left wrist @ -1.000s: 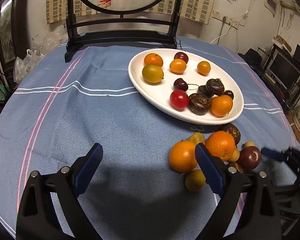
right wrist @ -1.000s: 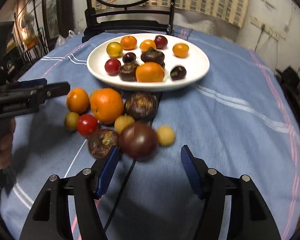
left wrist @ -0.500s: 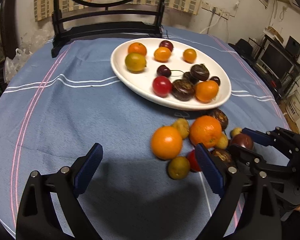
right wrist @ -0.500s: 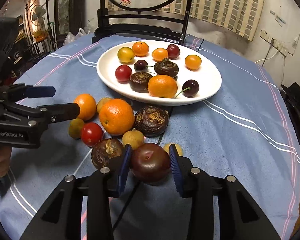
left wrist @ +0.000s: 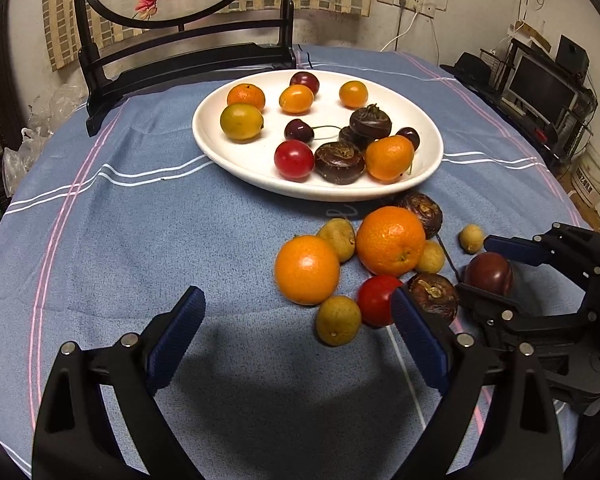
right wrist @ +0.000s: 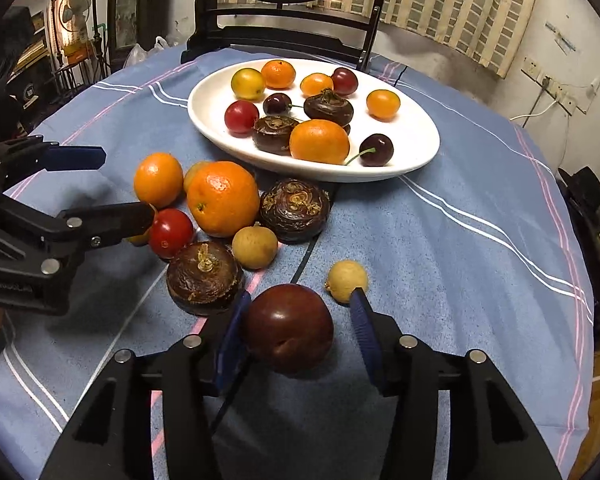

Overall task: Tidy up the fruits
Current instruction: 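Grasp a large dark red plum with the right tool while the left tool grasps a small yellow-brown fruit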

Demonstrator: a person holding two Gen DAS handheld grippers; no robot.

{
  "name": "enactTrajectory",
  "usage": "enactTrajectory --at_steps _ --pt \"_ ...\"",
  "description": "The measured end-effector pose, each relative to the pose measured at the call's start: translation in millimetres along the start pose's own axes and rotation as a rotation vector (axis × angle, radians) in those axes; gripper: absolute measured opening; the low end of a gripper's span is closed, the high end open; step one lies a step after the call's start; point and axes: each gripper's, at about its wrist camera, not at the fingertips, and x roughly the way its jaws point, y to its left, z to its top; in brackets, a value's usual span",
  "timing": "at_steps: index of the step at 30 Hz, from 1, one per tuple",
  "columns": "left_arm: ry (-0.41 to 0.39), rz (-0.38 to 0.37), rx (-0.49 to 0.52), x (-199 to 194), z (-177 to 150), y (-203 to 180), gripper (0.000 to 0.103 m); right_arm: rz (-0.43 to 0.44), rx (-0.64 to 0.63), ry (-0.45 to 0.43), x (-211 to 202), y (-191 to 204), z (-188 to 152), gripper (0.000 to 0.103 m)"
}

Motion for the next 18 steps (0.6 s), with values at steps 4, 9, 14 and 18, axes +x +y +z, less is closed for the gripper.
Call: enactTrajectory --at_steps 4,9,14,18 --pt "0.005 -0.001 0.004 0.8 -0.4 -0.9 0.092 0.013 -0.012 -0.008 -5.9 3.5 -1.7 0.039" --pt "0.001 0.000 0.031 1.6 -3.5 -7.8 0.092 0.069 0.084 -0.066 -18.9 -14.4 1.7 0.039" --pt "-0.009 0.023 0.116 3.6 -9.0 -22.1 0.086 0.089 0.134 -0.091 -23.8 -23.0 2.8 0.039" --pt "0.030 -0.017 0.156 8.0 -12.7 -27.4 0.056 0.087 0.134 -0.092 -23.3 -23.9 3.3 0.039"
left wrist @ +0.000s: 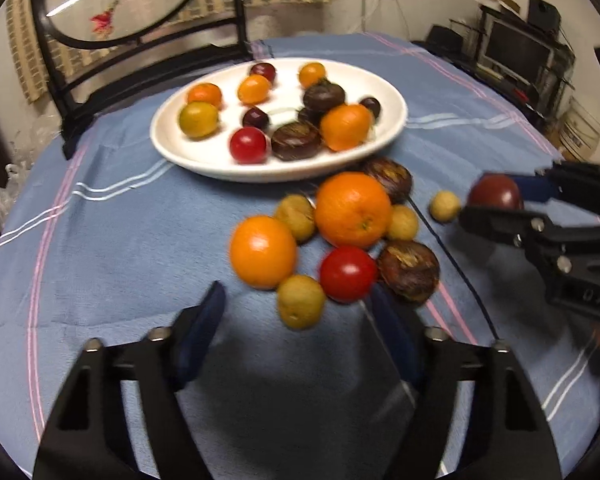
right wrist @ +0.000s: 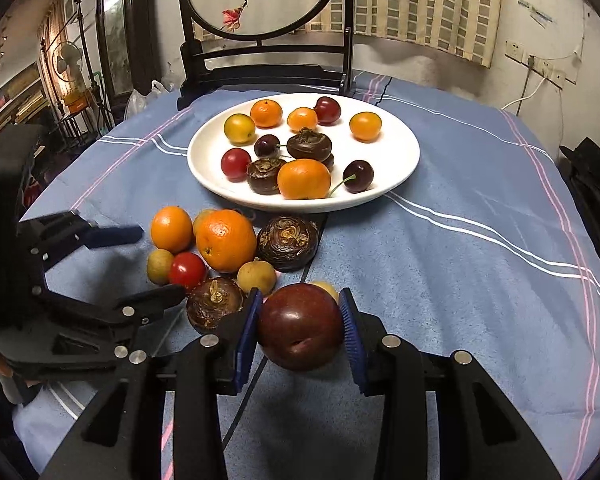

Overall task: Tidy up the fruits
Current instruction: 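Grasp a large dark red plum with the right tool while the left tool grasps a small yellow-brown fruit, then carry both fruits over the white plate and open both tools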

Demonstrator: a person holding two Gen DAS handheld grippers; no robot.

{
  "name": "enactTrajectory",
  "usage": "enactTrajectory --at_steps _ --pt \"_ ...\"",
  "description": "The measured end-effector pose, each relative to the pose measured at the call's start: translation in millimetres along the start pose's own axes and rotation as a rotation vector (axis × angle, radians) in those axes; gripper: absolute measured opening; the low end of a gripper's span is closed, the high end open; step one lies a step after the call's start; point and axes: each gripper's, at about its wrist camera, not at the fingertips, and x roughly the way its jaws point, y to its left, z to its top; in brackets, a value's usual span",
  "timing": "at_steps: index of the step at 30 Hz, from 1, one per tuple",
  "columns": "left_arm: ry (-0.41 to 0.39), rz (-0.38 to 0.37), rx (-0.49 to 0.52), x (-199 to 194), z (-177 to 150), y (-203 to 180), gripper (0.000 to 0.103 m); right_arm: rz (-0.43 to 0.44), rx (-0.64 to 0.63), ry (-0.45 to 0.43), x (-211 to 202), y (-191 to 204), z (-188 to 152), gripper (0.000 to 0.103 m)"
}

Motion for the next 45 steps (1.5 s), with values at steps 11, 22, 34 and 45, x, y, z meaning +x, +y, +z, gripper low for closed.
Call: enactTrajectory --at_steps 11,22,34,45 --pt "-0.003 -0.041 0.009 7.3 -0.8 0.4 0.038 0.010 -0.011 -0.013 -3.0 4.6 -1.1 0.039" --pt "-0.103 -0.131 -0.054 -35.8 16.4 12.3 0.024 0.076 0.076 -0.083 -10.0 -7.8 4.3 0.039" --pt "-0.161 -0.032 -0.229 -23.9 90.3 48.8 0.024 0.107 0.271 -0.188 -7.2 -28.4 66.8 0.039" --pt "-0.141 0.057 -0.323 28.3 97.8 79.6 0.034 0.130 0.317 -0.082 77.6 -17.8 133.6 0.041"
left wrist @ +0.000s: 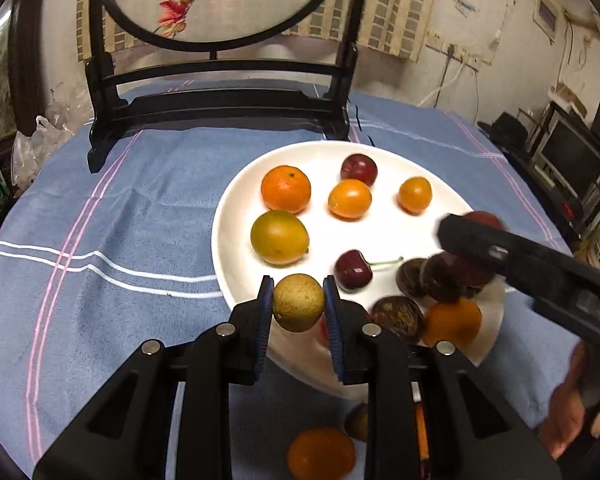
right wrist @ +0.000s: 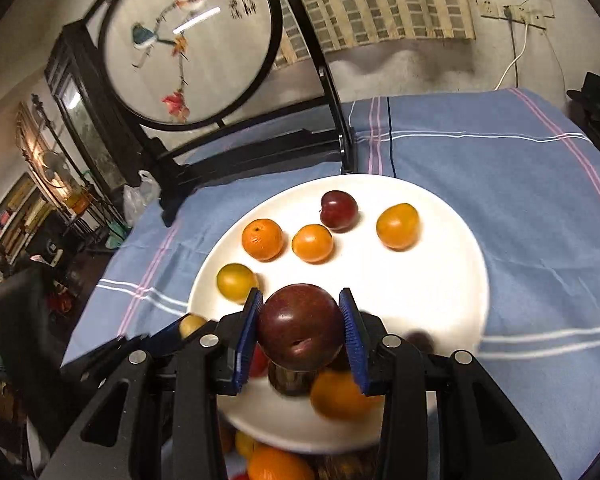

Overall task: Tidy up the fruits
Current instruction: 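Carry both fruits over the white plate and open both tools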

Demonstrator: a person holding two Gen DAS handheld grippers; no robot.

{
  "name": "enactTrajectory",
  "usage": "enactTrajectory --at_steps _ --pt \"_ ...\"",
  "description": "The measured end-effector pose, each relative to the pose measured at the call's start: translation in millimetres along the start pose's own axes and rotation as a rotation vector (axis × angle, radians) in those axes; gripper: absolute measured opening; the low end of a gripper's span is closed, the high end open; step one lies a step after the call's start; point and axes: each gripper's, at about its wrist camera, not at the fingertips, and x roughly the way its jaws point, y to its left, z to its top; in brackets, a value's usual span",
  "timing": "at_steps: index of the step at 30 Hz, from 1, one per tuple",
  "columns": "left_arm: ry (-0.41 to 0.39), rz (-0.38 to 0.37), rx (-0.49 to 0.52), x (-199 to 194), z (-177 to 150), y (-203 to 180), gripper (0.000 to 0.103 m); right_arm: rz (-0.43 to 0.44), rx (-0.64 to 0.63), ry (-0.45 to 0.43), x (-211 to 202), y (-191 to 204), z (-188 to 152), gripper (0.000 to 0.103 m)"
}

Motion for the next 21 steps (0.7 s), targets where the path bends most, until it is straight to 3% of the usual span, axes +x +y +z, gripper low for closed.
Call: enactTrajectory --at_steps 1,3,8,14,21 --pt "-0.019 0.013 -0.002 0.5 -0.6 1.1 0.059 -0.003 0.014 0.006 7.0 0.4 3.2 0.041" --pt "-0.059 0.049 -0.006 -3.2 -1.7 2.6 0.075 0.018 0.065 0.004 10.5 -2.8 5.4 0.049" --pt "-0.090 0.047 -0.017 -11.7 -0.4 3.5 0.081 0.020 0.088 -0.038 -6.1 -9.8 -1.5 0.057" --pt "-0.064 0.058 0.001 -17.8 -6.6 2.5 0.091 0.004 0.074 -0.026 -40.8 -26.7 -31.8 0.066" --pt "-0.055 0.058 0.017 -25.9 -13.8 -0.3 0.093 -0.129 -0.043 0.016 -67.5 -37.6 -70.0 0.066"
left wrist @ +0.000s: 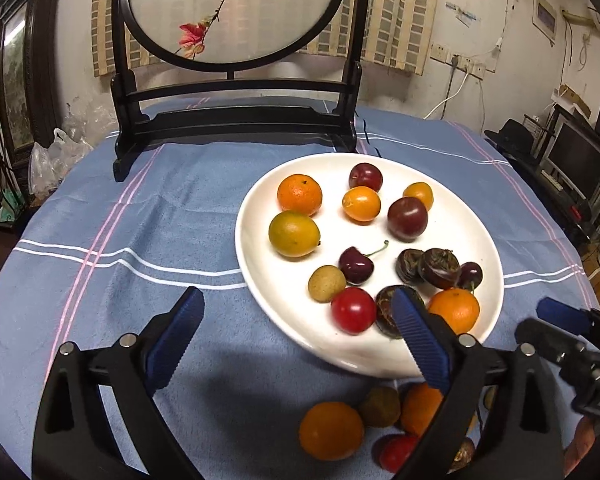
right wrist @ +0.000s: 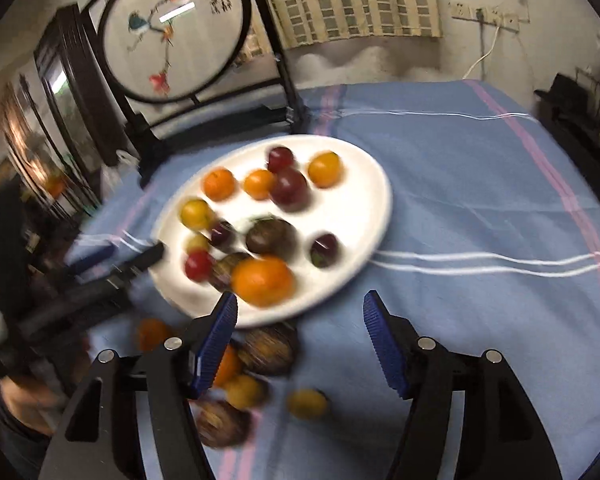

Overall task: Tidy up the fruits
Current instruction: 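Carry both fruits over the white plate and open both tools, then grasp a small yellow fruit with the right tool while the left tool grasps a mandarin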

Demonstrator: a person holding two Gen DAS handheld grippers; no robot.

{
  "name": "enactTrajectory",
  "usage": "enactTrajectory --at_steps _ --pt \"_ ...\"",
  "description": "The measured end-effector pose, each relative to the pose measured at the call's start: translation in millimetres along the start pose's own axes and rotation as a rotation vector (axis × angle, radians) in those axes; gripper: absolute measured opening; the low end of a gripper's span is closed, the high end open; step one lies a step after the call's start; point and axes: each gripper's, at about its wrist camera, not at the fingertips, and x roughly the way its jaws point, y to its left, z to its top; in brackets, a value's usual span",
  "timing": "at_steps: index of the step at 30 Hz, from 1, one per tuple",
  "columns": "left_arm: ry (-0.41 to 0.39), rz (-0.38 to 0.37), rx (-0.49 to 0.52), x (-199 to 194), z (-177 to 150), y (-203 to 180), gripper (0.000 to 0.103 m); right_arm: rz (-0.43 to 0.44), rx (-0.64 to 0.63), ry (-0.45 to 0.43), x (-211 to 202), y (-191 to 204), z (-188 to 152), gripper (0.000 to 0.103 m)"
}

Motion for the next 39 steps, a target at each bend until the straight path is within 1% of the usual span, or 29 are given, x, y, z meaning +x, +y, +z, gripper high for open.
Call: enactTrajectory --at_steps 2,6,10,14,18,20,22,23,24,25,29,32,34,35,37,38,39 --pt "-0.001 -0.002 0.000 -3.7 -2.6 1.5 0.093 -0.020 -0.017 0.011 -1.7 -4.4 -7.9 0.066" --pt "0.006 0.000 0.004 -12.3 -12.6 6.2 0.094 -0.067 -0.114 0.045 -6.8 -1.5 -23.5 0.066" --pt "0.031 -0.002 0.007 -18.3 -25.5 13.2 0.095 -0.058 -0.184 0.046 -13.4 6.2 -34.6 0.066" --pt "0.075 -0.001 0.008 -17.9 -37.3 18.0 0.095 -0.082 -0.233 0.080 -4.6 15.3 -41.5 0.066" --pt "0.092 -0.005 0.020 -18.1 -43.6 15.8 0.095 -0.085 -0.267 0.102 2.5 22.6 -47.2 0.064" --pt "0.093 -0.007 0.029 -18.9 -44.9 13.1 0.095 -0.092 -0.277 0.108 6.0 26.2 -49.3 0.055" --pt "0.096 -0.012 0.036 -19.2 -45.6 10.8 0.095 -0.101 -0.282 0.134 14.9 29.1 -52.3 0.040" --pt "0.098 -0.014 0.038 -18.8 -46.3 10.3 0.095 -0.106 -0.283 0.150 20.5 30.2 -53.7 0.037" --pt "0.103 -0.017 0.042 -18.3 -46.6 9.5 0.095 -0.110 -0.288 0.133 20.6 31.7 -53.9 0.035" --pt "0.108 -0.019 0.047 -17.7 -47.5 8.6 0.095 -0.104 -0.291 0.133 20.3 32.8 -53.7 0.026" --pt "0.112 -0.027 0.078 -17.8 -51.8 4.0 0.095 -0.093 -0.240 0.098 10.6 26.3 -50.1 0.024" --pt "0.106 -0.019 0.126 -16.2 -57.1 -3.2 0.095 -0.050 -0.186 0.069 1.1 18.1 -46.5 0.024" --pt "0.109 -0.003 0.168 -13.3 -60.9 -9.9 0.094 -0.052 -0.185 0.068 0.9 17.9 -46.8 0.024" --pt "0.111 -0.004 0.182 -13.3 -62.7 -13.0 0.093 -0.053 -0.187 0.067 1.4 18.3 -46.9 0.024" --pt "0.123 -0.012 0.205 -10.6 -64.9 -16.1 0.081 -0.047 -0.194 0.065 0.0 20.1 -47.8 0.024" --pt "0.130 -0.016 0.208 -9.2 -65.3 -16.5 0.079 -0.044 -0.196 0.063 -0.3 19.9 -47.3 0.024" --pt "0.137 -0.021 0.211 -7.8 -66.2 -17.0 0.073 -0.042 -0.197 0.058 -1.6 20.7 -46.9 0.024"
